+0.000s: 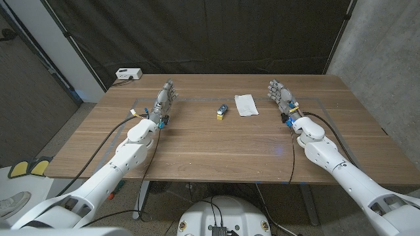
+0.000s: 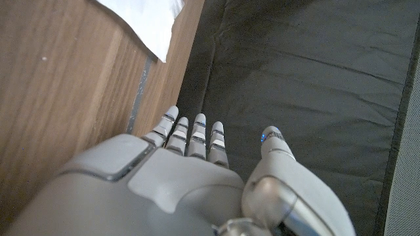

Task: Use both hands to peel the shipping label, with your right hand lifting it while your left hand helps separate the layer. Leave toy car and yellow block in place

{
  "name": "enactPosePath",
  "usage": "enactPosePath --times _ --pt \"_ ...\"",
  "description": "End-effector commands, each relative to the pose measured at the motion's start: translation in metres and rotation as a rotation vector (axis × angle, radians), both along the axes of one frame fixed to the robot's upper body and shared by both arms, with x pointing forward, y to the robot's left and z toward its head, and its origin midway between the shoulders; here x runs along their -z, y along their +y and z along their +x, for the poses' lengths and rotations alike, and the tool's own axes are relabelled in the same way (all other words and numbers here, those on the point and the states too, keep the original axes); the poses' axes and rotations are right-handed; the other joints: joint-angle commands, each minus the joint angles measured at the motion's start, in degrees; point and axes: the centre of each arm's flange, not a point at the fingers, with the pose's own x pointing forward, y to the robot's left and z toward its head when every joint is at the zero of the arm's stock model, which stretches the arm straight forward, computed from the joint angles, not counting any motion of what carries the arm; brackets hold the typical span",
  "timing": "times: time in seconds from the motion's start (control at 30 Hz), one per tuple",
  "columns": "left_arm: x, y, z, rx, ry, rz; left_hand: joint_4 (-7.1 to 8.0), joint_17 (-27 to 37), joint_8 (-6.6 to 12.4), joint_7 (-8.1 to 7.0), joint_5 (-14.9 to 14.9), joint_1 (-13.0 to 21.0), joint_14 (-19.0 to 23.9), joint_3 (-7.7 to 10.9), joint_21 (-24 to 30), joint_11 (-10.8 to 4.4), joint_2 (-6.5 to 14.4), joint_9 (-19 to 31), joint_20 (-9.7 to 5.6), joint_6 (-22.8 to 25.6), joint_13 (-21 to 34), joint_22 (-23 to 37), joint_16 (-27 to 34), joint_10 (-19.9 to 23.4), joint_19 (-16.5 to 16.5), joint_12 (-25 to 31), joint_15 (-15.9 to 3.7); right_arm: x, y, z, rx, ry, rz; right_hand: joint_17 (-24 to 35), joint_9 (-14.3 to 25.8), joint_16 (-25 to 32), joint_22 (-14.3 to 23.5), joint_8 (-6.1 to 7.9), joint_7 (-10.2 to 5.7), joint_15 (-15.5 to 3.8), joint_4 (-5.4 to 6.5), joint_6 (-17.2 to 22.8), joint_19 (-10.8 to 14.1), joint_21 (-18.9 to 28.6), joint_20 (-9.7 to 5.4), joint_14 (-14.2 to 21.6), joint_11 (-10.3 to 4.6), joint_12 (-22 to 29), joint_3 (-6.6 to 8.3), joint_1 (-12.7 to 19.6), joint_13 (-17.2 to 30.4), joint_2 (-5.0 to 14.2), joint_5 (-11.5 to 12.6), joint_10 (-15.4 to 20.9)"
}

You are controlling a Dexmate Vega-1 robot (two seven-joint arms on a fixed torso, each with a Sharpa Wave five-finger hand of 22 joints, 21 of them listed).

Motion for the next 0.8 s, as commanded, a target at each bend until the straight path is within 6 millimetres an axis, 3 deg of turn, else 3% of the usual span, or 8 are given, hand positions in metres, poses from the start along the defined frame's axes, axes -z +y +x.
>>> enactPosePath --times 0.03,0.37,0.8 --pt "-0.001 0.001 0.002 0.0 0.0 0.001 -0.13 0.2 0.38 -0.23 0.2 0.5 -7.5 0.38 0.2 -0.1 0.4 0.2 -1.5 -5.0 0.1 0.2 0.4 -4.9 -6.8 0.3 -2.6 -0.002 0.002 0.001 0.004 0.003 -0.017 0.1 0.1 0.3 0.1 0.41 -0.01 0.47 -0.02 0.6 -0.5 0.2 0.15 0.1 0.02 0.3 0.32 0.6 0.2 0.01 0.4 0.6" --pt "0.0 0.002 0.002 0.001 0.004 0.0 -0.18 0.2 0.63 -1.76 0.2 0.6 -7.1 0.34 0.3 1.32 0.4 0.2 -0.02 -4.0 0.1 0.2 0.4 -4.6 -6.3 0.4 -1.78 -0.007 0.006 -0.004 0.049 -0.003 -0.074 0.1 0.1 0.3 0.1 0.41 -0.09 0.47 -0.05 0.6 -0.6 0.1 0.51 0.2 -0.07 0.3 0.32 0.7 0.2 0.02 0.4 0.6" --pt "0.001 0.002 -0.001 0.004 0.004 0.003 -0.25 0.2 0.85 -2.07 0.2 0.7 -6.5 0.32 0.4 2.04 0.3 0.3 0.69 -3.1 0.1 0.2 0.6 -3.9 -5.8 0.6 -1.29 -0.017 0.014 -0.016 0.163 -0.032 -0.207 0.1 0.1 0.6 0.1 0.69 -0.32 0.64 -0.2 1.5 -0.2 0.0 0.9 1.3 -0.2 0.8 0.58 1.1 0.2 0.34 0.5 1.9"
